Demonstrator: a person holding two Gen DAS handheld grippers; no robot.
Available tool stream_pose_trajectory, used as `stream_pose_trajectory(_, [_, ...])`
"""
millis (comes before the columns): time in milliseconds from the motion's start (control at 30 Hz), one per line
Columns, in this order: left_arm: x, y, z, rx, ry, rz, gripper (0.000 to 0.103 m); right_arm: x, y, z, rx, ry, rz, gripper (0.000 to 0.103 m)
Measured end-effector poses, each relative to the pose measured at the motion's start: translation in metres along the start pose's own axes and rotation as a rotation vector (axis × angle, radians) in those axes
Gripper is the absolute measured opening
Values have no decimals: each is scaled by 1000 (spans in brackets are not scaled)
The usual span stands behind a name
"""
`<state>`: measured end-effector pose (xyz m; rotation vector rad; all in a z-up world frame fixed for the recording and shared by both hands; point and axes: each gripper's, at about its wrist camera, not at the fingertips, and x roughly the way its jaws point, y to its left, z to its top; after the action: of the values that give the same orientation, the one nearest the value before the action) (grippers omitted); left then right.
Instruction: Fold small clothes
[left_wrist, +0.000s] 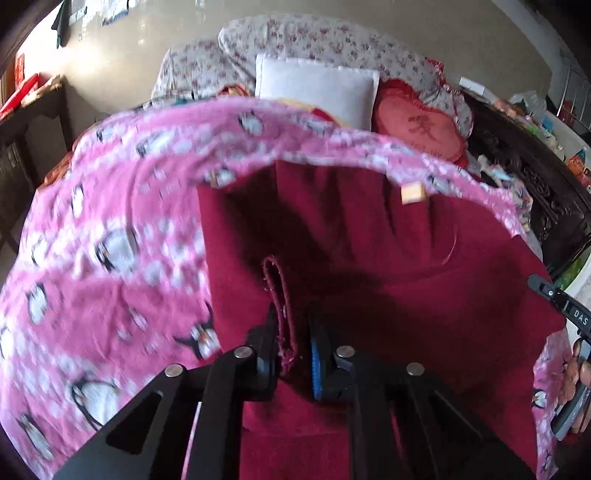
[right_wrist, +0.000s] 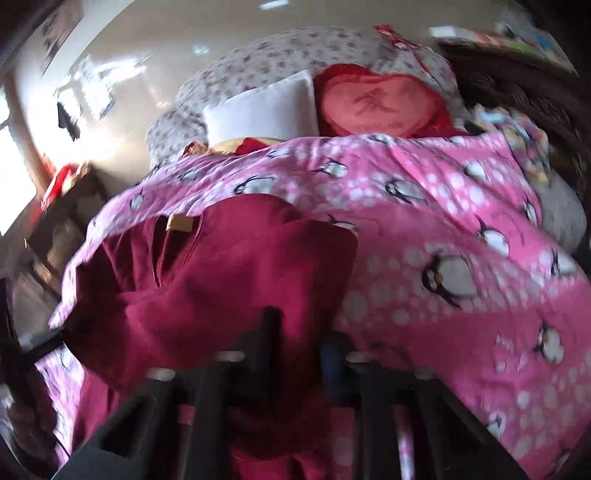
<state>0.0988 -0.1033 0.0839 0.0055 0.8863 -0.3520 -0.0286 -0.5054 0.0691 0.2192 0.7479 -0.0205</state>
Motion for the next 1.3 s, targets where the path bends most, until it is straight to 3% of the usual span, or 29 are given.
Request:
stream_pose_trajectory(100, [-29,7,9,30,-131,24,9,-21,11,4,-46,-98,-14,14])
stream_pose_trajectory(167, [-34,12,9,43,-163,53,9,-26,16,5,-83,-128,-34,14])
stream_pose_trajectory(267, [-13,18,0,49,-106,76,9,-5,20,-4,-120,-61,-65,15])
stream_pose_trajectory(333, [8,21,-12,47,-37,87,9,9,19,-14,-137,-10,-116,30])
stream_pose_trajectory(433, [19,23,-23,47,-12,101,12,0,9,-14,-89,-8,-114,36])
stream_pose_trajectory(500, [9,25,-22,40,-30,98,20,-21,10,-12,-90,-52,-127,36])
stream_pose_trajectory(567, [-4,26,-23,30,-52,115,53,-40,19,-13,-140,-87,-124,36])
stream_pose_trajectory(667, [-21,27,-28,27,-112,128,66,-52,36,-24,-221,-75,-91,35])
stream_pose_trajectory(733, [-15,22,-31,44,-102,143,67,-37,41,-38,-255,-7,-90,28])
stream_pose_trajectory(867, [18,24,-38,40,17,157,68,-1,27,-57,-233,79,-161,25])
stream_pose_trajectory(967, [19,27,-40,16,33,144,68,-11,23,-54,-198,63,-143,25])
stream_pose_trajectory(1200, [-24,26,-51,26,-1,146,70,-67,28,-57,-169,17,-86,27])
stream_pose_trajectory(1300, [-38,24,-63,26,-5,146,72,-58,27,-68,-153,38,-106,32])
